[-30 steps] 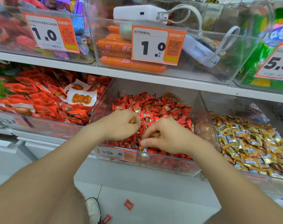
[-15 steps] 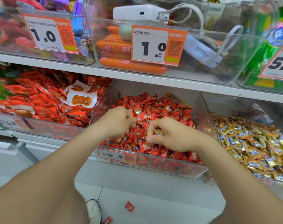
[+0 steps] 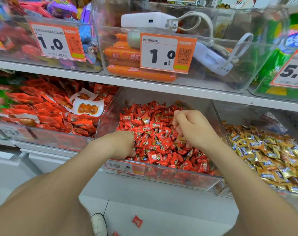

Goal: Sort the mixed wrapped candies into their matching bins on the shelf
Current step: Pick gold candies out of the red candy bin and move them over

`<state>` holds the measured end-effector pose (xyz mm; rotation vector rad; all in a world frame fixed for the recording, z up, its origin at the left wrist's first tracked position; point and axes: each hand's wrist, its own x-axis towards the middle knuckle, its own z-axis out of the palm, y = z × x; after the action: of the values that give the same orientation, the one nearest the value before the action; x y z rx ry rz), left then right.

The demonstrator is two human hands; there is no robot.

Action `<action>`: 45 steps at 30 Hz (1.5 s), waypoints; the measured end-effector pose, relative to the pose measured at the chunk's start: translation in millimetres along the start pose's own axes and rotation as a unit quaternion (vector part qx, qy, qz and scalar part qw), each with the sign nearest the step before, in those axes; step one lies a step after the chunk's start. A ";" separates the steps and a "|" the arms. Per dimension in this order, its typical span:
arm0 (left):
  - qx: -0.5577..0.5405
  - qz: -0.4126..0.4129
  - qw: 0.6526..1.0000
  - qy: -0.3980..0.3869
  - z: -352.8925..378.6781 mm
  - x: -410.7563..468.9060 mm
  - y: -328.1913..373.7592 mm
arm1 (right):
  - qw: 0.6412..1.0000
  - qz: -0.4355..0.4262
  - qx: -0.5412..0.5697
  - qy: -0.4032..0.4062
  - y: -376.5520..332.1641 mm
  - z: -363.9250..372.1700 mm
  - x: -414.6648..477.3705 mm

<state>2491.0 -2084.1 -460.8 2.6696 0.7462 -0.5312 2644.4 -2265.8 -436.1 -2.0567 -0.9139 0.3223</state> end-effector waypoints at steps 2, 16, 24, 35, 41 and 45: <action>-0.003 0.005 1.000 -0.014 -1.5 -0.9 2.0 | 1.000 0.002 -0.008 -0.008 0.1 0.7 0.8; -0.092 0.000 0.974 0.206 -6.0 12.5 10.6 | 0.982 -0.028 -0.185 0.019 7.2 15.3 14.6; 0.018 0.119 0.951 0.285 -8.0 51.2 11.1 | 0.932 -0.020 -0.361 0.000 1.7 -7.5 20.6; 0.058 0.078 0.961 0.259 -6.6 55.8 11.9 | 0.936 0.017 -0.327 -0.125 22.6 -16.1 15.9; -0.059 0.086 0.962 0.254 -15.4 41.7 7.1 | 0.914 -0.010 -0.401 -0.059 24.3 -12.3 14.0; -0.131 0.099 0.951 0.262 -16.5 32.4 8.0 | 0.904 -0.006 -0.416 -0.092 24.2 0.8 14.6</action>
<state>2525.5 -2070.2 -458.6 2.5996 0.6131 0.3262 2666.1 -2264.1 -454.2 -2.8283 -1.3364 0.1191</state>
